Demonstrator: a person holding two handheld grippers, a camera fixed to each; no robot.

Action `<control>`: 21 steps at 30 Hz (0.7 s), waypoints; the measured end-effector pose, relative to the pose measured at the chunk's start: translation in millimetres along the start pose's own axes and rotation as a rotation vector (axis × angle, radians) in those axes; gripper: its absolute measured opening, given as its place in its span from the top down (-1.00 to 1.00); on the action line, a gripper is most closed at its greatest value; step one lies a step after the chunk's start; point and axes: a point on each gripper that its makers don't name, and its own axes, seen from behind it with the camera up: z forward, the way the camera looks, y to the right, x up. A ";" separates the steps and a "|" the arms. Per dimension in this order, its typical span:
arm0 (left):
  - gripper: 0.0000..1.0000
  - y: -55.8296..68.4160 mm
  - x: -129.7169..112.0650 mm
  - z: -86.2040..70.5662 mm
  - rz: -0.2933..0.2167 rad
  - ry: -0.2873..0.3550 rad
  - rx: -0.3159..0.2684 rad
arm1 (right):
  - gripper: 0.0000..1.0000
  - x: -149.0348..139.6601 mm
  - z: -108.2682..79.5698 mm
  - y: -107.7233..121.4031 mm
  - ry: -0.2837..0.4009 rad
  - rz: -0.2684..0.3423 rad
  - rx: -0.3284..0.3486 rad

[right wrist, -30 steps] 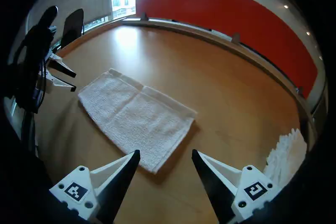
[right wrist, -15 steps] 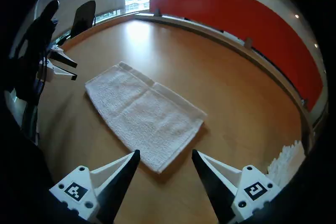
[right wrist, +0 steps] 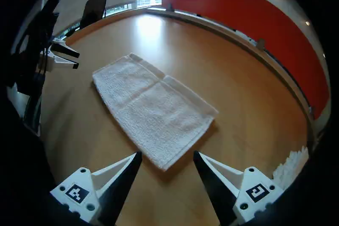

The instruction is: Fold towel

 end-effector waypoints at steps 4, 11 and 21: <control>-0.93 -2.1 -6.8 -3.7 -0.007 0.003 0.011 | -0.77 -6.0 3.5 -2.3 -0.013 -0.010 0.009; -0.93 -4.7 -13.9 -10.2 -0.021 0.019 0.022 | -0.49 -14.5 8.8 -8.2 -0.029 -0.013 0.032; -0.93 -12.1 -18.1 -14.0 -0.030 0.027 0.039 | -0.26 -22.3 10.4 -9.7 -0.044 -0.015 0.044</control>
